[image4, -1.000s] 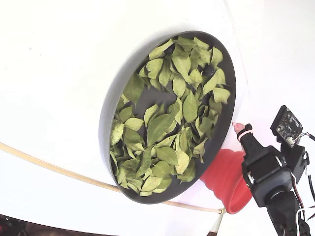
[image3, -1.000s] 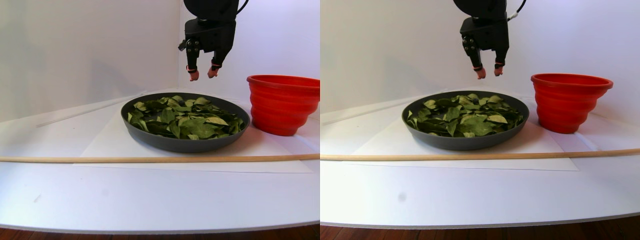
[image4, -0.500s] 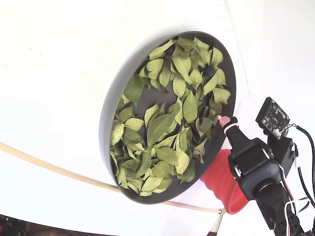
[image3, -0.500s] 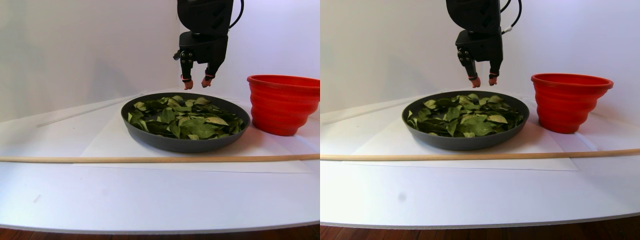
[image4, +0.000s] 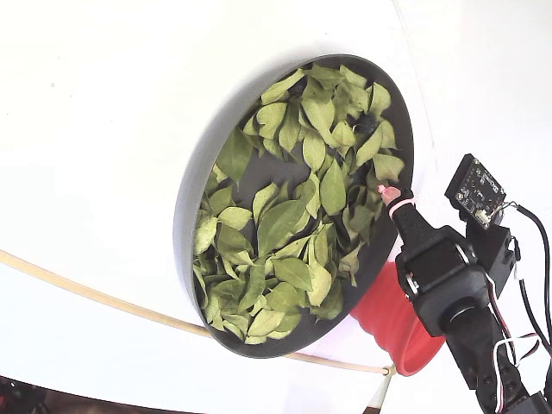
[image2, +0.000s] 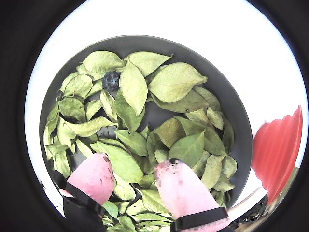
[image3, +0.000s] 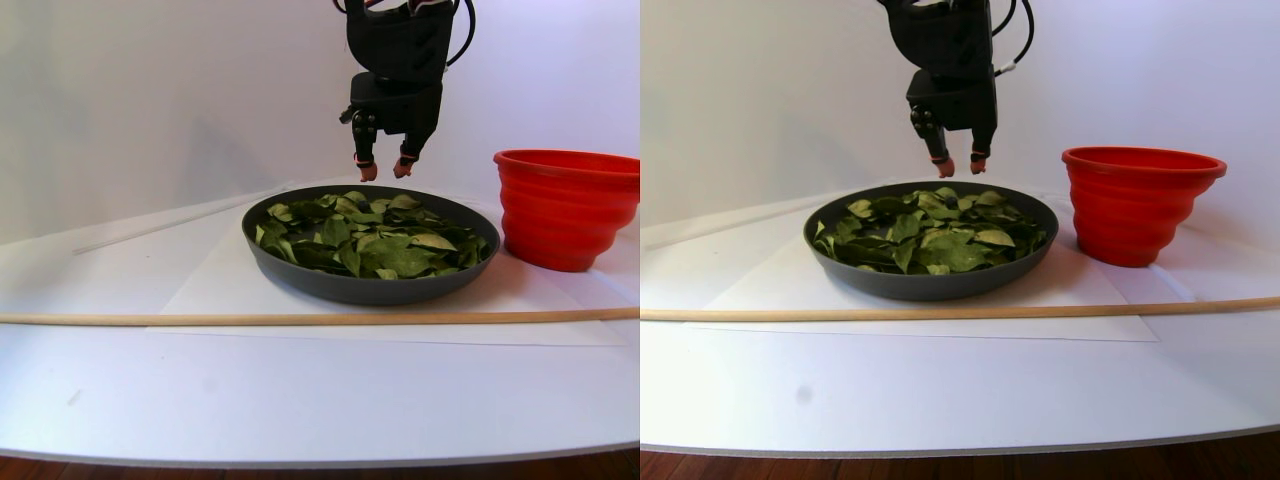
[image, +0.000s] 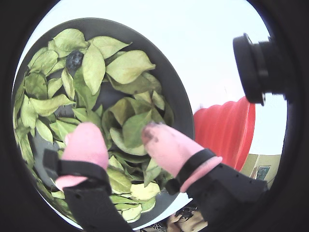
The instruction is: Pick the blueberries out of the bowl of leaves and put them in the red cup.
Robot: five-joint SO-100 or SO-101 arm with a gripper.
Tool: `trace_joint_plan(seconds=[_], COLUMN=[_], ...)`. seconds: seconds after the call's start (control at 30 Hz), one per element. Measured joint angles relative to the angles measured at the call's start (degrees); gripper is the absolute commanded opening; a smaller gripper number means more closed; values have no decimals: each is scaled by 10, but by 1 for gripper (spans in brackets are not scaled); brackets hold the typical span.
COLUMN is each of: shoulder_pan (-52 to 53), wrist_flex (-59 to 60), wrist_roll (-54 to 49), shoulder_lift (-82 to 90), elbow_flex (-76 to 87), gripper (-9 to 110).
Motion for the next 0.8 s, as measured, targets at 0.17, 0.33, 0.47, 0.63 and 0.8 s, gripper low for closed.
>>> trace_joint_plan(seconds=[0.17, 0.33, 0.47, 0.63, 0.8], shoulder_pan=[-2, -3, -7, -10, -14], wrist_flex=[-7, -18, -19, -30, -38], wrist_roll=[0, 0, 0, 0, -2], shoulder_lift=[-19, -44, -60, -79, -98], elbow_flex=[-16, -38, -53, -65, -80], gripper=[17, 17, 17, 17, 17])
